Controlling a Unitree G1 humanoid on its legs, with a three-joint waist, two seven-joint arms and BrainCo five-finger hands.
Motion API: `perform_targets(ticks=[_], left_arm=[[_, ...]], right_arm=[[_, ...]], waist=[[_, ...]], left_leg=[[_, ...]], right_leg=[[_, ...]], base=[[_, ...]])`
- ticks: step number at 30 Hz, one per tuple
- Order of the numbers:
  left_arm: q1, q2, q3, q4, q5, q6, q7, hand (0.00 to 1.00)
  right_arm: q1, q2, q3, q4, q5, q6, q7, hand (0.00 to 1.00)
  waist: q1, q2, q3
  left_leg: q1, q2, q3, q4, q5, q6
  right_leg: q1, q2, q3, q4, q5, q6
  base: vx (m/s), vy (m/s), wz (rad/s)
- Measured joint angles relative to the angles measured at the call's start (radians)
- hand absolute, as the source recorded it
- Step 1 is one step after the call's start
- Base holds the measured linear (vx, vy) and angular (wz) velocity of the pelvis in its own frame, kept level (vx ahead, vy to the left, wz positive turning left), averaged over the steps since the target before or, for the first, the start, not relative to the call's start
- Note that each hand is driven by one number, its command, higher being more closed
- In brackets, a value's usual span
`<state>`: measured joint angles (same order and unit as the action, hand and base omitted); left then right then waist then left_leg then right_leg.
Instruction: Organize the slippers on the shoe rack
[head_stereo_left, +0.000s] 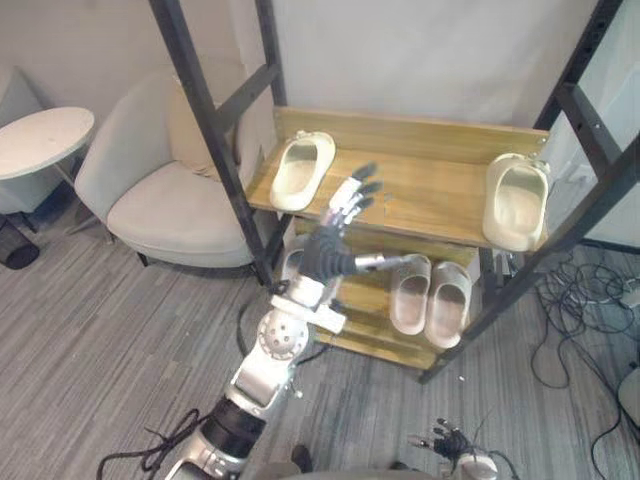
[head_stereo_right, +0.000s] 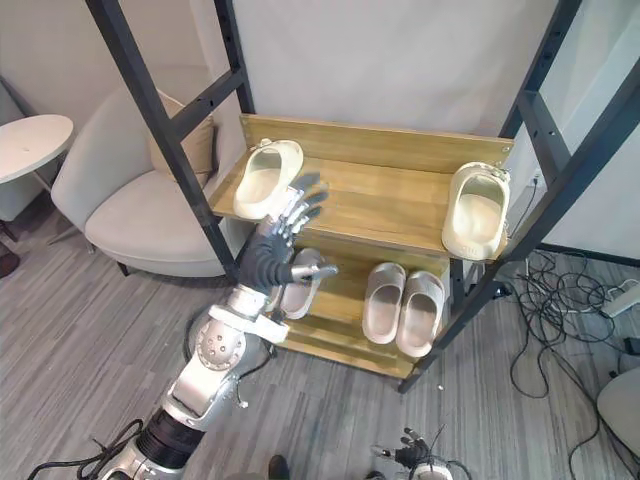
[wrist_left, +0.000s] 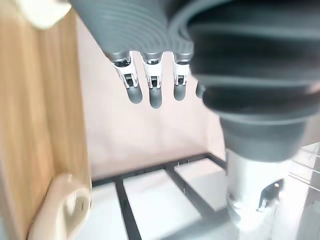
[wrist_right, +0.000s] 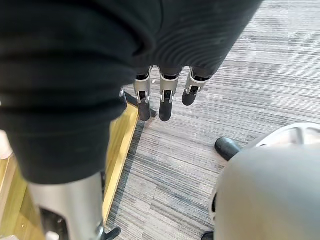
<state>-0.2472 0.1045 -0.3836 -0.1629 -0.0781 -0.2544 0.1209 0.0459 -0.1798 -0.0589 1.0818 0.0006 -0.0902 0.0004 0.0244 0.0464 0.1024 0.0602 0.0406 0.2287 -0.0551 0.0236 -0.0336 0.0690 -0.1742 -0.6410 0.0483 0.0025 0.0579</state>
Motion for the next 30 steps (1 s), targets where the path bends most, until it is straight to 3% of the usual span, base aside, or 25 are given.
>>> perform_targets(ticks=[4, 12, 21, 30], left_arm=[[-0.069, 0.012, 0.093, 0.091, 0.008, 0.002, 0.015, 0.00], [-0.272, 0.137, 0.282, 0.305, 0.048, 0.035, 0.092, 0.00], [-0.491, 0.304, 0.339, 0.472, 0.073, 0.073, 0.099, 0.00], [-0.683, 0.455, 0.323, 0.685, 0.082, 0.109, 0.096, 0.00]], right_arm=[[0.004, -0.009, -0.017, 0.000, 0.000, 0.001, 0.005, 0.00], [0.002, -0.038, -0.066, -0.003, 0.001, 0.010, 0.026, 0.00], [-0.074, -0.009, -0.071, -0.043, 0.010, 0.011, 0.028, 0.00], [-0.096, 0.024, -0.051, -0.087, -0.001, 0.006, 0.018, 0.00]], waist=[[-0.006, -0.003, -0.005], [-0.030, -0.012, -0.019], [-0.035, -0.023, -0.009], [-0.038, -0.032, 0.030]], left_leg=[[0.008, 0.001, 0.012, -0.001, -0.003, -0.003], [-0.029, 0.002, 0.039, -0.003, 0.000, 0.000], [-0.142, 0.000, 0.091, 0.005, 0.006, 0.009], [-0.199, -0.002, 0.119, 0.007, 0.009, 0.014]], right_leg=[[-0.001, 0.000, 0.014, -0.003, -0.001, -0.001], [-0.051, 0.011, 0.050, -0.026, 0.029, -0.010], [-0.150, 0.036, 0.107, -0.114, 0.109, -0.028], [-0.227, 0.039, 0.154, -0.124, 0.134, -0.036]], base=[[-0.01, 0.008, -0.11], [0.00, 0.005, -0.13], [-0.03, 0.007, -0.21], [-0.05, 0.010, -0.15]])
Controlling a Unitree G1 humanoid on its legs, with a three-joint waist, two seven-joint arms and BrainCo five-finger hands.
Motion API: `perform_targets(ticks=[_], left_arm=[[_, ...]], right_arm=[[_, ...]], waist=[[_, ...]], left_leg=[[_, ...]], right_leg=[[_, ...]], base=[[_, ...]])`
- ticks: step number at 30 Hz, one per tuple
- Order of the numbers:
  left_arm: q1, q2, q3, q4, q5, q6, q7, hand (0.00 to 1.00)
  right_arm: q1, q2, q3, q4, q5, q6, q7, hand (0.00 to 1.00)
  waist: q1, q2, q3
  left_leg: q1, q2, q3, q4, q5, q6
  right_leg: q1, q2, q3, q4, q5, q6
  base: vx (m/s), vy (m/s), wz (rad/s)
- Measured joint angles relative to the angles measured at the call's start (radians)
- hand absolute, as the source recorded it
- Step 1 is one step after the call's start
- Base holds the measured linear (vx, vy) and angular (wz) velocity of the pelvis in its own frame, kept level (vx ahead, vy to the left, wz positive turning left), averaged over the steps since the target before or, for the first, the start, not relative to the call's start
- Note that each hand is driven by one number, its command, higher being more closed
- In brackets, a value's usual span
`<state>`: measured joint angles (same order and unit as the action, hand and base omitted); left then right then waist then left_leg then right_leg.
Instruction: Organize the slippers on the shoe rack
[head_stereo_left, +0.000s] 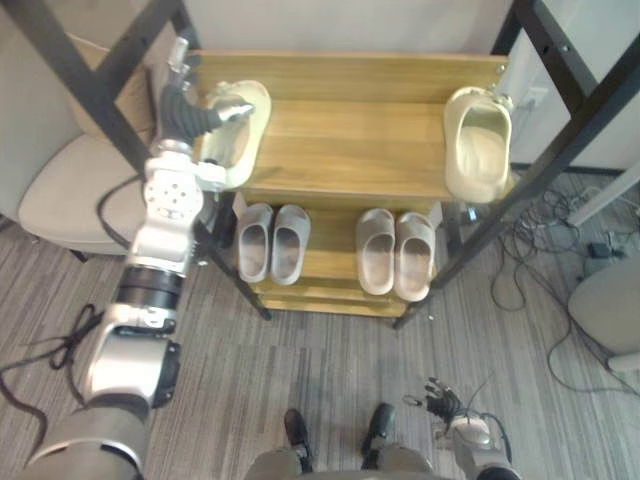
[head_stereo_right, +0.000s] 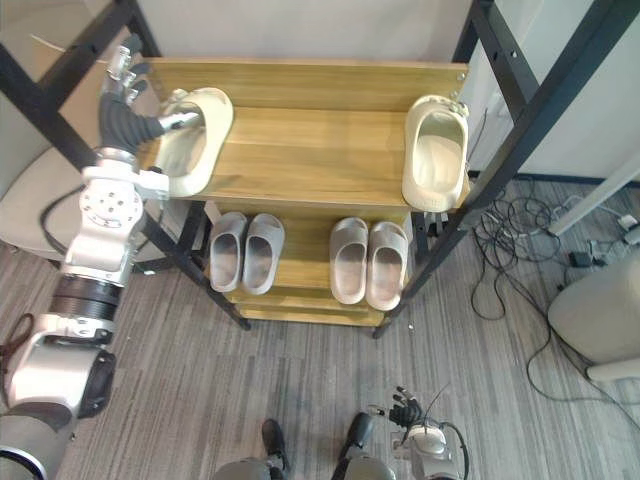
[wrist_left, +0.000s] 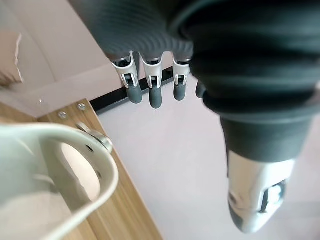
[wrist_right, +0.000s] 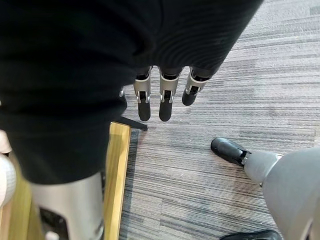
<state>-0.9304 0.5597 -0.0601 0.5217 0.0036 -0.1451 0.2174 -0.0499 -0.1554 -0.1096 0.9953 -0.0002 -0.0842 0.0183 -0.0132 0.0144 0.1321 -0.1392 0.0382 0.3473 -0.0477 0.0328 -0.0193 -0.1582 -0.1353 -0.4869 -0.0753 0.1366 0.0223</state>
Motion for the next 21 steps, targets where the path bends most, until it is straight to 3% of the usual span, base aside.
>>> perform_targets(ticks=[6, 14, 21], left_arm=[[-0.053, 0.062, -0.018, 0.040, 0.022, 0.005, -0.004, 0.00], [-0.123, 0.143, -0.080, 0.113, 0.130, 0.029, -0.029, 0.00], [-0.159, 0.162, -0.097, 0.192, 0.199, 0.045, -0.050, 0.00]], right_arm=[[0.001, 0.028, 0.000, -0.005, 0.000, 0.000, -0.014, 0.00], [-0.005, 0.039, 0.024, -0.045, 0.000, -0.010, -0.019, 0.00], [0.001, 0.041, 0.045, -0.056, 0.001, -0.011, -0.020, 0.00]], waist=[[-0.001, 0.000, 0.020], [0.000, 0.007, 0.056], [-0.001, 0.022, 0.068]], left_leg=[[-0.030, 0.000, 0.000, 0.003, -0.001, 0.001], [-0.036, 0.003, -0.003, 0.016, -0.002, 0.002], [-0.055, 0.004, -0.002, 0.017, -0.001, 0.003]], right_leg=[[-0.037, 0.000, 0.015, 0.004, 0.003, -0.004], [-0.053, -0.002, 0.036, 0.017, 0.003, -0.005], [-0.079, -0.003, 0.041, 0.026, 0.007, -0.010]], base=[[-0.02, 0.004, -0.06], [-0.03, -0.001, -0.07], [-0.02, 0.002, -0.02]])
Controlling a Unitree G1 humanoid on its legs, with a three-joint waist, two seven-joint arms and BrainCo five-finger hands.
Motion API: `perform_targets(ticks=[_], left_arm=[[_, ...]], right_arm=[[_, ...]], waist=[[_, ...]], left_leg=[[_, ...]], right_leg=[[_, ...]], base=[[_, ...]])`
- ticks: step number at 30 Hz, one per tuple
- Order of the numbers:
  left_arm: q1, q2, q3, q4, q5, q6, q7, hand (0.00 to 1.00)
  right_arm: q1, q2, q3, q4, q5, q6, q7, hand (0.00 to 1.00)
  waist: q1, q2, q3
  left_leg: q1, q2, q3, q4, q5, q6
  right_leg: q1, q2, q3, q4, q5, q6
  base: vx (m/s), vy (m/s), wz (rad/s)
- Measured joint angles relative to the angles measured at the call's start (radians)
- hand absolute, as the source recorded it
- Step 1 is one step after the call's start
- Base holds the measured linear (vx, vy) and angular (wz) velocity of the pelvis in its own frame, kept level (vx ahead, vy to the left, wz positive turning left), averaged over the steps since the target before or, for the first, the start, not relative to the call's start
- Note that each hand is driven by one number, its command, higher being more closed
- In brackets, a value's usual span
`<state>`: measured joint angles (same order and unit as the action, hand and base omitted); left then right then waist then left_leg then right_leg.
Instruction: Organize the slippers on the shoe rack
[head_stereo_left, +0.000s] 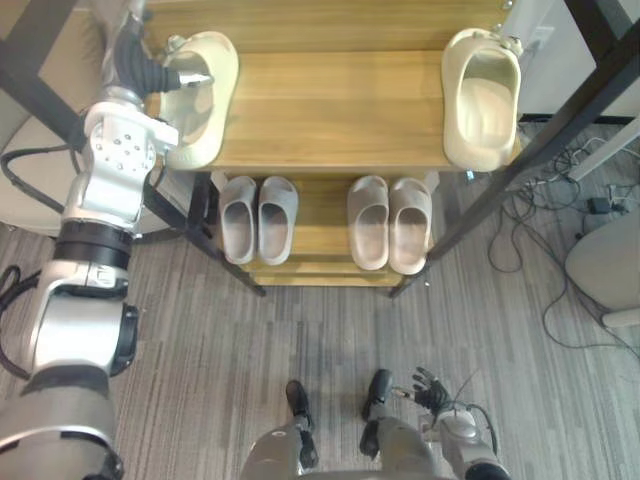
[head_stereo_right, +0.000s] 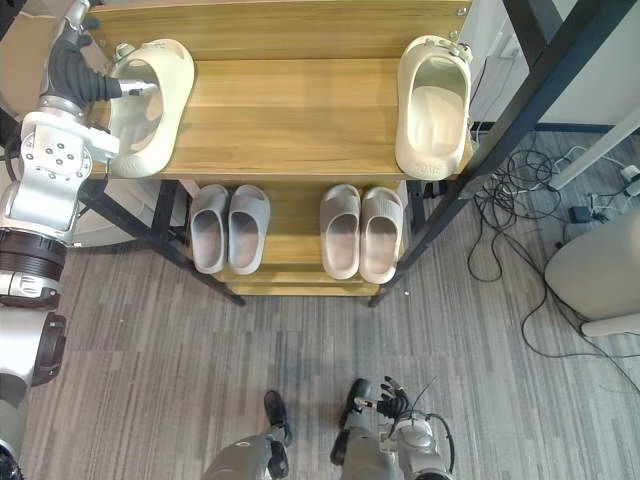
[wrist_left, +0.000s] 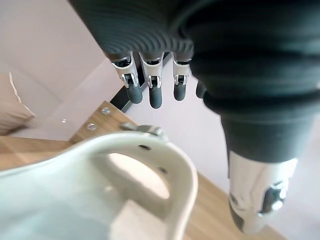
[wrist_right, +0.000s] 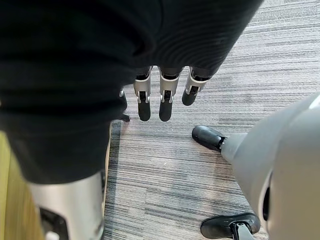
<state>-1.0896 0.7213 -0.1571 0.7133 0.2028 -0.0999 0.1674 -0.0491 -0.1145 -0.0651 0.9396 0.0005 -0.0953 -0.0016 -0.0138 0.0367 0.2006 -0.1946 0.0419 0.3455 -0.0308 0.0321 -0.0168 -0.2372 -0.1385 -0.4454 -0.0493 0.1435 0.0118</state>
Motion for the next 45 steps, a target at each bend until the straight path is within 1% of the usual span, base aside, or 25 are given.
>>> perform_targets(ticks=[2, 7, 10, 13, 20, 21, 23, 26, 32, 41, 45], left_arm=[[-0.011, 0.011, -0.005, 0.022, 0.014, 0.003, 0.000, 0.00], [-0.042, 0.011, -0.021, 0.065, 0.069, 0.026, -0.005, 0.00], [-0.071, 0.011, -0.023, 0.079, 0.096, 0.029, -0.005, 0.00], [-0.088, 0.012, -0.022, 0.096, 0.112, 0.041, -0.005, 0.00], [-0.126, 0.012, -0.033, 0.126, 0.151, 0.051, -0.003, 0.00], [-0.132, 0.014, -0.034, 0.127, 0.153, 0.055, -0.003, 1.00], [-0.156, 0.020, -0.039, 0.133, 0.169, 0.061, -0.003, 1.00], [-0.173, 0.030, -0.047, 0.144, 0.170, 0.065, -0.003, 1.00], [-0.217, 0.031, -0.078, 0.144, 0.172, 0.064, 0.002, 1.00], [-0.222, 0.031, -0.078, 0.140, 0.168, 0.063, 0.008, 1.00], [-0.222, 0.030, -0.078, 0.112, 0.164, 0.064, 0.027, 1.00]], right_arm=[[0.002, 0.000, 0.000, -0.017, 0.000, 0.000, 0.000, 0.00], [0.003, 0.001, 0.015, -0.024, 0.002, -0.010, -0.001, 0.00], [0.003, 0.006, 0.034, -0.034, 0.017, -0.011, -0.002, 0.00], [0.006, 0.011, 0.037, -0.052, 0.027, -0.011, -0.002, 0.00], [0.007, 0.026, 0.046, -0.063, 0.044, -0.015, -0.005, 0.00], [0.007, 0.027, 0.052, -0.065, 0.046, -0.015, -0.008, 0.00], [0.006, 0.028, 0.059, -0.072, 0.049, -0.015, -0.009, 0.00], [0.007, 0.029, 0.067, -0.100, 0.050, -0.016, -0.010, 0.00], [0.003, 0.030, 0.067, -0.103, 0.071, -0.017, -0.016, 0.00], [0.003, 0.031, 0.069, -0.099, 0.080, -0.017, -0.017, 0.00], [-0.003, 0.031, 0.074, -0.094, 0.079, -0.016, -0.017, 0.00]], waist=[[-0.001, 0.003, 0.002], [-0.001, 0.006, 0.006], [0.001, 0.008, 0.026], [0.002, 0.009, 0.028], [0.002, 0.009, 0.032], [0.003, 0.009, 0.032], [0.006, 0.007, 0.039], [0.001, 0.004, 0.048], [-0.001, 0.003, 0.049], [-0.005, 0.003, 0.050], [-0.009, -0.002, 0.052]], left_leg=[[-0.004, 0.000, 0.002, 0.000, 0.000, 0.000], [-0.005, -0.001, 0.002, 0.000, 0.000, 0.000], [-0.011, -0.001, 0.001, 0.001, 0.001, 0.001], [-0.017, -0.001, 0.004, 0.001, 0.002, 0.002], [-0.021, -0.001, 0.009, 0.000, 0.002, 0.002], [-0.026, -0.001, 0.011, 0.000, 0.002, 0.002], [-0.031, 0.000, 0.015, 0.001, 0.002, 0.003], [-0.032, 0.000, 0.020, 0.001, 0.002, 0.003], [-0.033, 0.000, 0.023, 0.000, 0.002, 0.003], [-0.033, -0.001, 0.022, 0.000, 0.002, 0.003], [-0.032, -0.003, 0.014, 0.001, 0.003, 0.003]], right_leg=[[-0.009, -0.001, 0.003, 0.006, 0.000, 0.000], [-0.009, -0.002, 0.003, 0.006, 0.000, 0.000], [-0.015, -0.003, 0.003, 0.009, 0.000, 0.000], [-0.025, -0.004, 0.007, 0.012, 0.000, 0.000], [-0.032, -0.004, 0.011, 0.012, 0.000, 0.000], [-0.039, -0.004, 0.013, 0.014, 0.001, -0.001], [-0.046, -0.003, 0.017, 0.015, 0.003, -0.004], [-0.049, -0.003, 0.021, 0.015, 0.004, -0.005], [-0.052, -0.003, 0.023, 0.015, 0.005, -0.006], [-0.051, -0.003, 0.023, 0.015, 0.005, -0.006], [-0.045, -0.004, 0.016, 0.013, 0.005, -0.006]], base=[[0.00, 0.000, 0.00], [0.00, 0.000, 0.00], [0.00, 0.000, 0.00], [-0.01, 0.007, -0.02], [0.00, 0.002, -0.01], [-0.01, 0.008, -0.06], [-0.01, 0.007, -0.06], [-0.01, 0.008, -0.04], [0.00, 0.002, -0.01], [0.00, 0.000, 0.00], [0.01, 0.010, 0.05]])
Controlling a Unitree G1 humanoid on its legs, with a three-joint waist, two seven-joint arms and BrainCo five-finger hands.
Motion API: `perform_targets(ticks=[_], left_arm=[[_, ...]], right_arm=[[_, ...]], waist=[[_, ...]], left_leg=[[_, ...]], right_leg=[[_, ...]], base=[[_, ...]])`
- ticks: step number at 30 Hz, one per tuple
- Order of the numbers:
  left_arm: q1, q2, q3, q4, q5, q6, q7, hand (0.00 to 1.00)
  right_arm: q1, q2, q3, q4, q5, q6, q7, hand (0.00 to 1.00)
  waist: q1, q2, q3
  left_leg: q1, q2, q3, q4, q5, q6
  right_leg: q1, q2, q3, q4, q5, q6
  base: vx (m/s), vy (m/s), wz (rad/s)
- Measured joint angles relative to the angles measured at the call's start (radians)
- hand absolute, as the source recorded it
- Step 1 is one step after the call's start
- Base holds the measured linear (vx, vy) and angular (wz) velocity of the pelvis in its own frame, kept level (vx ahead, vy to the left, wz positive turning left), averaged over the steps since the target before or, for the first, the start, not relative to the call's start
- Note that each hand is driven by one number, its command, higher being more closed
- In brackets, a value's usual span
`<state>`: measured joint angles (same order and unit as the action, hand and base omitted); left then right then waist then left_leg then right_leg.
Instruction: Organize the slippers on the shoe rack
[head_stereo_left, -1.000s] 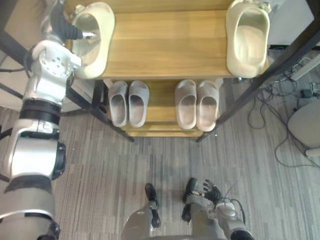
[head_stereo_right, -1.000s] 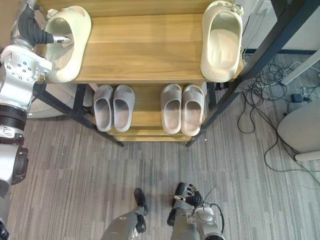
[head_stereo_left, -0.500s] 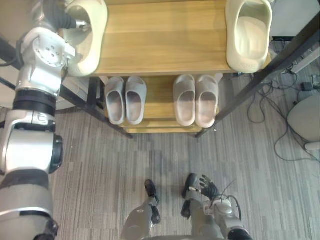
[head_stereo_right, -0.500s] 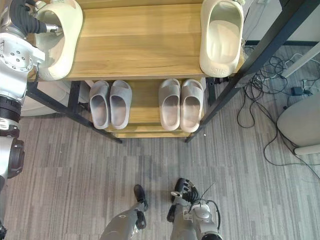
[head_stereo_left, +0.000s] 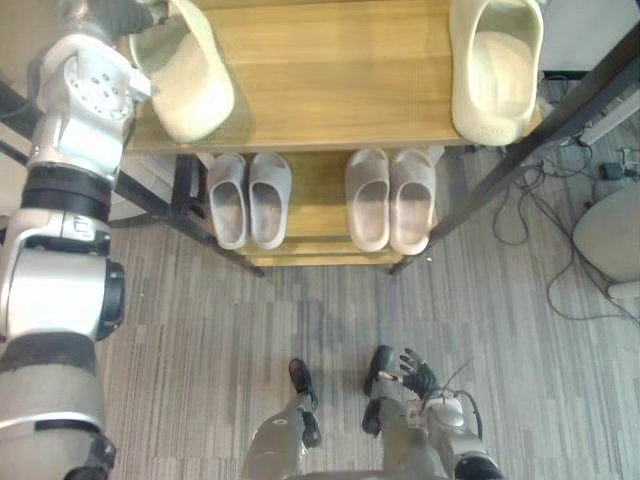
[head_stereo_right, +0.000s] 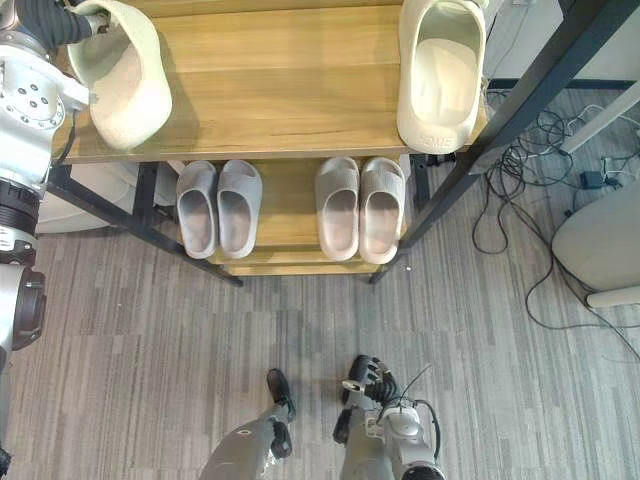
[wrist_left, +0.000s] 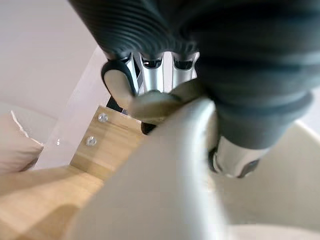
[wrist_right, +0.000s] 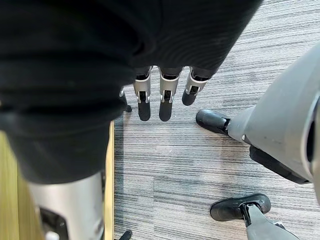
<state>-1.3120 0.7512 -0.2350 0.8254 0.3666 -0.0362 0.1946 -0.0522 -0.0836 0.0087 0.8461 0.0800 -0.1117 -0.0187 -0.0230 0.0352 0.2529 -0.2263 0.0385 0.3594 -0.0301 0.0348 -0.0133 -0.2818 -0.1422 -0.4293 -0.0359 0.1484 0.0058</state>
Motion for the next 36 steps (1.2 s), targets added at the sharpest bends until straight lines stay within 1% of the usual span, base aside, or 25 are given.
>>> perform_targets(ticks=[4, 10, 12, 15, 18, 20, 22, 24, 27, 28, 29, 32, 35, 36], left_arm=[[0.000, -0.003, 0.000, -0.062, -0.017, -0.001, 0.003, 1.00], [0.031, -0.048, 0.002, -0.098, -0.020, -0.001, 0.020, 1.00], [0.035, -0.071, 0.002, -0.105, -0.027, -0.001, 0.021, 1.00], [0.035, -0.106, 0.002, -0.110, -0.028, -0.001, 0.023, 1.00], [0.035, -0.123, 0.001, -0.113, -0.028, -0.001, 0.032, 1.00], [0.034, -0.144, 0.000, -0.129, -0.037, -0.002, 0.041, 1.00], [0.034, -0.159, -0.002, -0.132, -0.044, -0.005, 0.042, 1.00], [0.026, -0.169, -0.003, -0.131, -0.048, -0.006, 0.047, 1.00], [-0.012, -0.182, -0.019, -0.125, -0.056, -0.006, 0.063, 1.00], [-0.020, -0.184, -0.026, -0.123, -0.056, -0.006, 0.063, 1.00], [-0.046, -0.204, -0.038, -0.103, -0.057, -0.007, 0.063, 1.00], [-0.088, -0.230, -0.040, -0.062, -0.057, -0.008, 0.066, 1.00], [-0.122, -0.235, -0.040, -0.028, -0.059, -0.008, 0.068, 1.00], [-0.139, -0.235, -0.041, -0.011, -0.065, -0.008, 0.069, 1.00]], right_arm=[[-0.039, 0.003, 0.006, 0.029, 0.000, 0.000, 0.000, 0.00], [-0.073, 0.002, 0.011, 0.057, -0.002, 0.001, -0.001, 0.00], [-0.089, -0.002, 0.013, 0.080, -0.002, 0.003, -0.002, 0.00], [-0.100, -0.004, 0.013, 0.086, -0.002, 0.004, -0.002, 0.00], [-0.102, -0.006, 0.013, 0.087, -0.002, 0.005, -0.004, 0.00], [-0.102, -0.017, 0.012, 0.094, -0.003, 0.007, -0.011, 0.00], [-0.104, -0.023, 0.006, 0.095, -0.003, 0.008, -0.020, 0.00], [-0.104, -0.029, 0.003, 0.096, -0.002, 0.008, -0.023, 0.00], [-0.106, -0.035, -0.007, 0.100, -0.002, 0.008, -0.026, 0.00], [-0.108, -0.037, -0.010, 0.110, -0.002, 0.008, -0.028, 0.00], [-0.103, -0.037, -0.024, 0.114, -0.002, 0.008, -0.031, 0.00], [-0.110, -0.037, -0.045, 0.113, -0.002, 0.008, -0.034, 0.00], [-0.114, -0.042, -0.048, 0.113, -0.001, 0.008, -0.040, 0.00], [-0.116, -0.044, -0.054, 0.113, -0.001, 0.008, -0.040, 0.00]], waist=[[-0.012, -0.019, 0.011], [-0.024, -0.019, 0.013], [-0.027, -0.016, 0.016], [-0.041, -0.010, 0.020], [-0.051, -0.004, 0.024], [-0.053, 0.008, 0.030], [-0.066, 0.019, 0.036], [-0.077, 0.021, 0.037], [-0.081, 0.022, 0.037], [-0.086, 0.024, 0.038], [-0.092, 0.030, 0.042], [-0.098, 0.033, 0.043], [-0.104, 0.037, 0.046], [-0.108, 0.042, 0.048]], left_leg=[[0.001, -0.004, -0.010, 0.005, 0.000, 0.000], [0.014, -0.010, -0.014, 0.008, 0.000, 0.001], [0.020, -0.012, -0.014, 0.014, -0.006, 0.008], [0.021, -0.014, -0.010, 0.015, -0.007, 0.009], [0.025, -0.016, 0.000, 0.016, -0.009, 0.012], [0.030, -0.020, 0.013, 0.017, -0.012, 0.017], [0.031, -0.025, 0.018, 0.017, -0.015, 0.019], [0.028, -0.028, 0.025, 0.017, -0.017, 0.021], [0.011, -0.032, 0.043, 0.017, -0.017, 0.023], [0.010, -0.033, 0.044, 0.017, -0.018, 0.023], [0.010, -0.035, 0.044, 0.018, -0.020, 0.026], [0.005, -0.040, 0.060, 0.018, -0.023, 0.031], [-0.009, -0.042, 0.069, 0.031, -0.030, 0.037], [-0.017, -0.043, 0.069, 0.039, -0.033, 0.039]], right_leg=[[0.007, 0.000, -0.004, -0.002, 0.001, -0.001], [0.033, 0.000, 0.001, -0.031, 0.017, -0.003], [0.040, -0.001, 0.008, -0.038, 0.024, -0.002], [0.038, -0.006, 0.018, -0.040, 0.030, 0.000], [0.036, -0.009, 0.027, -0.040, 0.034, 0.002], [0.035, -0.013, 0.042, -0.042, 0.041, 0.005], [0.035, -0.017, 0.049, -0.045, 0.046, 0.008], [0.031, -0.018, 0.057, -0.052, 0.052, 0.009], [0.003, -0.020, 0.074, -0.052, 0.062, 0.008], [0.000, -0.021, 0.077, -0.052, 0.063, 0.009], [0.000, -0.022, 0.080, -0.052, 0.064, 0.009], [-0.015, -0.025, 0.099, -0.052, 0.070, 0.014], [-0.029, -0.029, 0.112, -0.052, 0.076, 0.015], [-0.035, -0.032, 0.116, -0.052, 0.079, 0.014]], base=[[0.00, 0.002, 0.07], [0.00, 0.004, -0.02], [-0.01, 0.024, -0.10], [-0.03, 0.032, -0.07], [-0.03, 0.037, -0.10], [-0.02, 0.055, -0.16], [-0.01, 0.055, -0.09], [-0.01, 0.061, -0.11], [-0.02, 0.051, -0.14], [-0.01, 0.075, -0.12], [0.00, 0.053, -0.06], [0.00, 0.059, -0.11], [-0.02, 0.073, -0.15], [-0.02, 0.052, -0.06]])
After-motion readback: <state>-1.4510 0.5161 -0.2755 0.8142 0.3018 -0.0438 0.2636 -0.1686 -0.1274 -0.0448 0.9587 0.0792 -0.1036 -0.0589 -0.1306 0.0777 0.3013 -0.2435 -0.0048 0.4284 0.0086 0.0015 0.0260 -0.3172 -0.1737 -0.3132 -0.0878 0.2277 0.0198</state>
